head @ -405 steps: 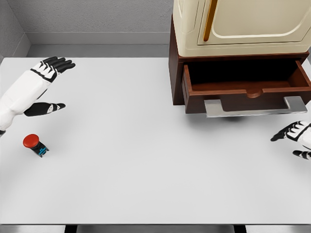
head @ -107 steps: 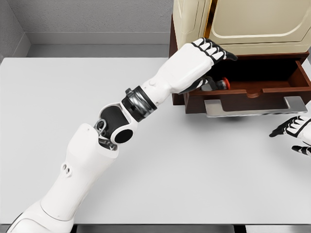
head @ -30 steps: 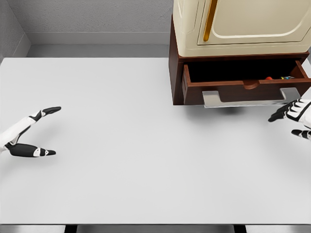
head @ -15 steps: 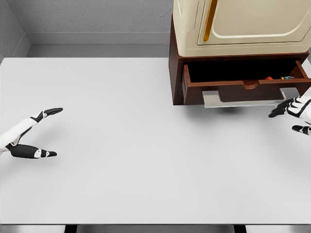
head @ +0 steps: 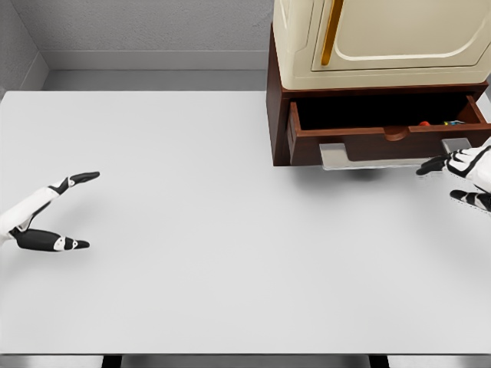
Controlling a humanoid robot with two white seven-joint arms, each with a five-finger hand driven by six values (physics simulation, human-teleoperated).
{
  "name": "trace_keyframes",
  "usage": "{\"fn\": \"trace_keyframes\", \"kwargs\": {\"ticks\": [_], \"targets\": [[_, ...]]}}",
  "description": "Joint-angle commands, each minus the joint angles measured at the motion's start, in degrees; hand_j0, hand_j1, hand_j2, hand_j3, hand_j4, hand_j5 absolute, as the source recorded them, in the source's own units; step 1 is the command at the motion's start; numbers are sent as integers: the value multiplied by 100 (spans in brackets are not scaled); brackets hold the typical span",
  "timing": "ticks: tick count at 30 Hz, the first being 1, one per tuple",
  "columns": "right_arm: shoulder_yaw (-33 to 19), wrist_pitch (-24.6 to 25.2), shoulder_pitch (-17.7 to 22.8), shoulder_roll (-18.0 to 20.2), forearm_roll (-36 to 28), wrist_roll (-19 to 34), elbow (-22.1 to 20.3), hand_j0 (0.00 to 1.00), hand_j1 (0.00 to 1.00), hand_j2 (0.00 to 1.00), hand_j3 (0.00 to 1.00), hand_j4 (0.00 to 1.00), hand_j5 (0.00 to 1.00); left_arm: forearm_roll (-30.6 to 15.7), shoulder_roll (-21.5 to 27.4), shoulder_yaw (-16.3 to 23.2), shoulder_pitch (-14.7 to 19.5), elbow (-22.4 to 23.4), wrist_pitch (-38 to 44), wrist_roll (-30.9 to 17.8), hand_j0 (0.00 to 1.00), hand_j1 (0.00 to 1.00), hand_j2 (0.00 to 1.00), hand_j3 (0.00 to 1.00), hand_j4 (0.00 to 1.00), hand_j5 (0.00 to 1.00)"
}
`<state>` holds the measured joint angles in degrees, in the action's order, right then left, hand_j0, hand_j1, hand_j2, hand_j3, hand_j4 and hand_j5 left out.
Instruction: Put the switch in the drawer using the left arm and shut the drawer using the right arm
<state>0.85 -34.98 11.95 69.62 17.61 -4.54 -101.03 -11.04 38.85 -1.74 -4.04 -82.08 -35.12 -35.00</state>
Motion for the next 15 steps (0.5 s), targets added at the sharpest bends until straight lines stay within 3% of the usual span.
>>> {"fn": "trace_keyframes", "kwargs": {"ticks": [1,2,10,15], "targets": [[433,-2,-61,-335,-30,-3,5,75,75,75,75,75,75,-47,9,-2,0,-1,12,0,100,100,100,100,100,100],[609,-2,-237,-370,-30,-3,22,76,76,76,76,76,76,-47,9,-2,0,-1,12,0,100,100,100,100,100,100],[635,-2,-360,-353,23,-3,48,77,77,77,77,77,77,-47,9,-2,0,8,12,0,100,100,100,100,100,100],[574,-2,-536,-10,-355,-20,66,78,78,78,78,78,78,-47,9,-2,-9,8,12,0,100,100,100,100,100,100]]}}
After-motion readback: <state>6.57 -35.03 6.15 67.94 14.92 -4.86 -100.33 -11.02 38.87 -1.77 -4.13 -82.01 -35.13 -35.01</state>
